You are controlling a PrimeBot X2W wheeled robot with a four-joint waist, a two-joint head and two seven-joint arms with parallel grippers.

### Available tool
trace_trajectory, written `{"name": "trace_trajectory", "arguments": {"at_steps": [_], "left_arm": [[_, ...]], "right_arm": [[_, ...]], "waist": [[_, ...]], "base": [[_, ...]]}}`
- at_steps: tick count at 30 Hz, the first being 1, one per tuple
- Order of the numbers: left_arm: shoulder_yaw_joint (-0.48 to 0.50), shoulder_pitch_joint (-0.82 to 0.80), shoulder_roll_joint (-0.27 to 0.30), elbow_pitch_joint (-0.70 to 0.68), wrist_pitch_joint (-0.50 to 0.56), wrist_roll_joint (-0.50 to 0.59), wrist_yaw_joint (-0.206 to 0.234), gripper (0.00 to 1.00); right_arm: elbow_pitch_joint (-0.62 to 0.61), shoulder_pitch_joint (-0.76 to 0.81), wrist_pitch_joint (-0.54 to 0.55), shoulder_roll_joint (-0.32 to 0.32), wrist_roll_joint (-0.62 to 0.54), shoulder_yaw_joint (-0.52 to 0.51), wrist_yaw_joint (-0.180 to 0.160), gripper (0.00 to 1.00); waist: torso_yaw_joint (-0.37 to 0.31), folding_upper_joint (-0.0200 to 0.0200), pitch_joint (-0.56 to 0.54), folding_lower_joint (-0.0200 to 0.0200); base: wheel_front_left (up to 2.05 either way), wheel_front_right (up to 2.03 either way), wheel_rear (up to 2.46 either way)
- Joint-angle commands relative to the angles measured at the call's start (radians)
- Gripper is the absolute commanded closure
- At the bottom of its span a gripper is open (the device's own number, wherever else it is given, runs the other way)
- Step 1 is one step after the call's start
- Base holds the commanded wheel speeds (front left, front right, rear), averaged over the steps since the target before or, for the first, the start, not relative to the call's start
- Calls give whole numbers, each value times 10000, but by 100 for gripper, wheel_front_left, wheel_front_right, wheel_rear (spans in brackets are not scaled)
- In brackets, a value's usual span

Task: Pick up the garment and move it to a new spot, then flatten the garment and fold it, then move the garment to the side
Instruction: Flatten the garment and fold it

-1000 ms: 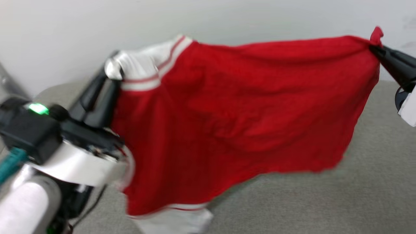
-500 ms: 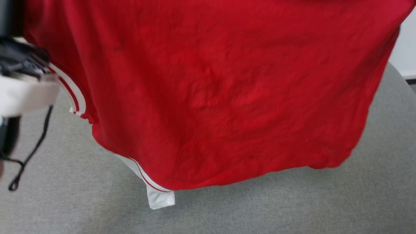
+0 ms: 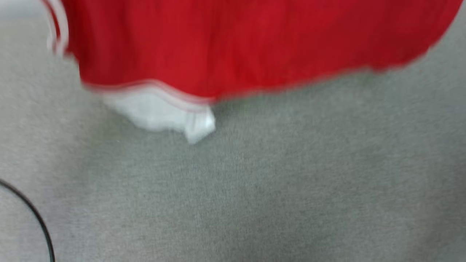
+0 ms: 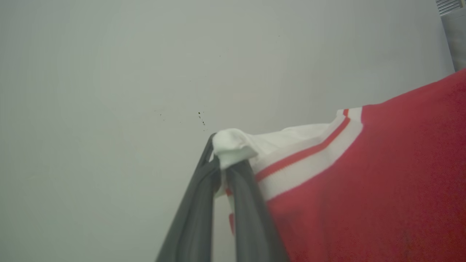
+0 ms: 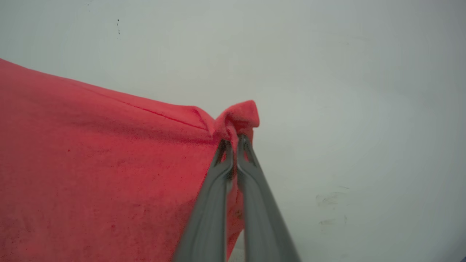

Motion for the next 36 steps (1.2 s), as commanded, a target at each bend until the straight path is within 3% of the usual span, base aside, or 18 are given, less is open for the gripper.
{"name": "trace_trajectory", "arguments": {"at_steps": [1,10,17,26,36], "left_arm": [[-99,-609,-147,456,-23,149,-138,100],[-644,-4234,-1160,3930,-680,1022,-758,100],[-897,-5250,-1744,5924,-1779,1356,-867,100],[-1372,-2793,-2529,7469,-3397,800,-1141,100],[-1971,2406,-3123,7327,-4501,141,-1178,100]], "right_arm": [[362,-527,-269,-37,-145,58,-7,100],[3237,-3568,-2186,205,-1138,648,-10,100],[5390,-4773,-3763,671,-1856,808,-12,100],[7275,-3251,-5301,1194,-1719,1945,-7,100],[7811,331,-5618,747,-379,3803,-7,100]], "waist": [[71,0,1038,-2],[307,0,2619,-2],[528,0,3155,-2],[821,0,2562,-2],[1157,0,589,-2]], "base": [[0,0,0],[0,0,0],[0,0,0],[0,0,0],[0,0,0]]}}
